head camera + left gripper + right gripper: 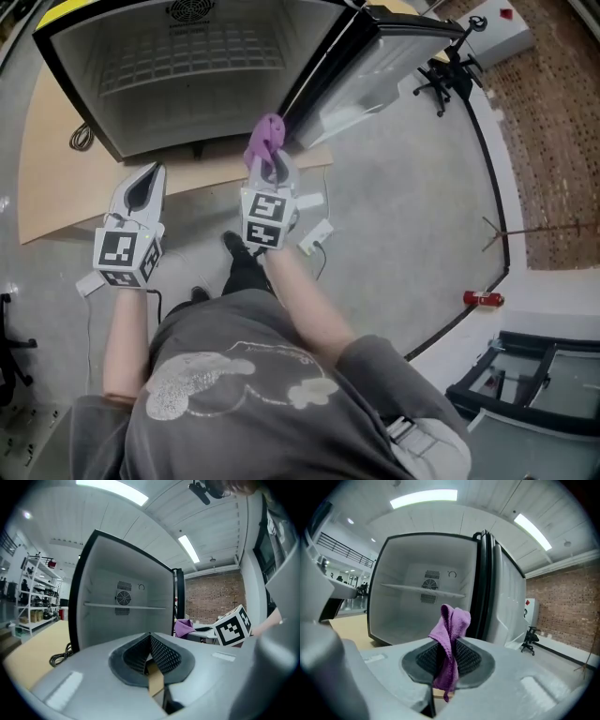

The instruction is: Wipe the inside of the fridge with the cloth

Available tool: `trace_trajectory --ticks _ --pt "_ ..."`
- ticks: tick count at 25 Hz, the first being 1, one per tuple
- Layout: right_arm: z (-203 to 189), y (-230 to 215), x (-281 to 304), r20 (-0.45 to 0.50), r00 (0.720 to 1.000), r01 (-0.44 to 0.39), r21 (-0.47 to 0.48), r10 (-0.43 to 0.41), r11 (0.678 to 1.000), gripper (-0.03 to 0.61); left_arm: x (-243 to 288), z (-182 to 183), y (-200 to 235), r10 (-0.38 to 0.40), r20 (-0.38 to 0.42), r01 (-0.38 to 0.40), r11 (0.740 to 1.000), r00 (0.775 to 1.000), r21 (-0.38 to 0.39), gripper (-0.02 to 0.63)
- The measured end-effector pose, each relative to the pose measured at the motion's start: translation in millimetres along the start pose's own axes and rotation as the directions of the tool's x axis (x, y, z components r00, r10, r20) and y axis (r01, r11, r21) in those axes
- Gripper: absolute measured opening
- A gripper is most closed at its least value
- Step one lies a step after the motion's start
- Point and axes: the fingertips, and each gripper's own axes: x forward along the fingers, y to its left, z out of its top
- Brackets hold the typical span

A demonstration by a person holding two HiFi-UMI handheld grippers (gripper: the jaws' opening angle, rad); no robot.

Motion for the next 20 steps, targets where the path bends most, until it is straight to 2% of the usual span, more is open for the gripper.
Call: trace_trajectory --ticks 3,7,15,20 --pt "5.8 -1.3 -34.0 0.065 0.997 0.036 0.02 -0.038 0.999 0.044 -32.4 0.4 3.2 0.003 0.014 -0.003 1.0 1.0 0.001 0.017" --pt "-15.8 3.6 -68.7 0.01 0.998 0.054 0.011 -0.054 0.998 0.044 -62.9 -6.5 1.7 -0.012 0.0 0.012 1.0 1.0 0.0 0.017" --pt "-31.0 11.1 -92.0 -0.047 0.999 0.013 -0.014 -0.014 1.0 0.044 -82.4 -10.3 -1.4 0.0 0.011 0.0 1.0 1.0 -0.028 0.017" --pt "-39.6 28.7 -99.8 -0.069 0.996 -0.055 -0.028 0.053 0.998 0.044 -93.2 -20.4 -10.2 0.015 -0.011 -0.016 0.998 1.0 -0.063 0.017"
